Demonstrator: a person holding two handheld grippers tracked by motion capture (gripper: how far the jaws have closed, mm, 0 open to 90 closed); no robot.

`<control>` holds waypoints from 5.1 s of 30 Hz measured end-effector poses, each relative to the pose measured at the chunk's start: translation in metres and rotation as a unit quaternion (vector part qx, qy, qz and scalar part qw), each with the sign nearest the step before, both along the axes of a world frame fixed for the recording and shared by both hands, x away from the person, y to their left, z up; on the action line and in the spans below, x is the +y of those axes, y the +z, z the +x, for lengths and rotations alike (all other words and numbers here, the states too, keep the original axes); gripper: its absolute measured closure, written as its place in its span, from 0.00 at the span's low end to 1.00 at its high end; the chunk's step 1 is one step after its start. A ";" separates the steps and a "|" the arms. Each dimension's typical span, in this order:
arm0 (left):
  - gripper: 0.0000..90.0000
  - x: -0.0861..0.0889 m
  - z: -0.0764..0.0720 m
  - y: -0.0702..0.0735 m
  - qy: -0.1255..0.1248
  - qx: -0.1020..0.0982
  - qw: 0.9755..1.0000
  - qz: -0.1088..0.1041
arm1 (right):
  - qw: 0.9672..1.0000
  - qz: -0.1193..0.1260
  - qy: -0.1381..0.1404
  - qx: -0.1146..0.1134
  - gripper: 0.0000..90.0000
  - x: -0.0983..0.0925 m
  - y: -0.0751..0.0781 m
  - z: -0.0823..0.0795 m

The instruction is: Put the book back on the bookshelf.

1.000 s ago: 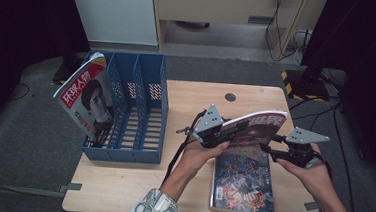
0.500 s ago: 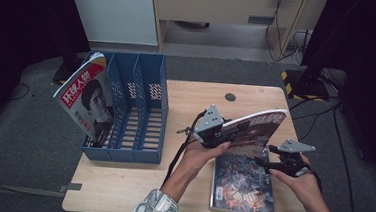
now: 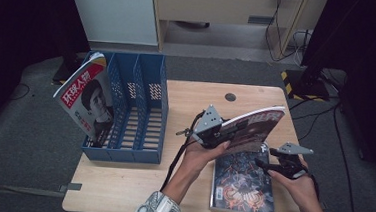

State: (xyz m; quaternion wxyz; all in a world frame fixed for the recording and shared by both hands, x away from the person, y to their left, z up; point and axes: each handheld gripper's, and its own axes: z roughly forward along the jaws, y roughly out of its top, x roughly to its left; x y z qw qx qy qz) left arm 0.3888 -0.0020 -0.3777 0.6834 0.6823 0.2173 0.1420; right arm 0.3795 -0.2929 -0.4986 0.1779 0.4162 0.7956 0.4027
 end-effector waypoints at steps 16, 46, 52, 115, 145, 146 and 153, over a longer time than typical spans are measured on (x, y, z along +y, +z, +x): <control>0.93 0.014 -0.006 0.019 0.018 -0.016 1.000 -0.005 | 1.000 -0.003 -0.006 0.007 0.25 0.000 -0.004 -0.001; 0.93 0.062 -0.011 0.036 0.064 -0.019 0.998 -0.010 | 0.997 -0.041 -0.070 -0.002 0.45 -0.035 -0.004 -0.001; 0.93 0.073 -0.014 0.043 0.074 -0.025 0.997 -0.010 | 0.995 -0.049 -0.082 0.023 0.43 -0.042 -0.014 0.000; 0.93 0.213 -0.049 0.086 0.202 -0.048 0.978 -0.017 | 0.995 -0.039 -0.092 0.027 0.22 -0.046 -0.039 -0.001; 0.93 0.267 -0.061 0.073 0.250 -0.040 0.967 -0.027 | 0.995 -0.039 -0.093 0.026 0.22 -0.046 -0.039 -0.001; 0.93 0.268 -0.062 0.073 0.251 -0.040 0.967 -0.026 | 0.995 -0.039 -0.093 0.026 0.22 -0.046 -0.039 -0.001; 0.93 0.274 -0.066 0.077 0.256 -0.044 0.965 -0.026 | 0.995 -0.039 -0.093 0.026 0.22 -0.046 -0.039 -0.001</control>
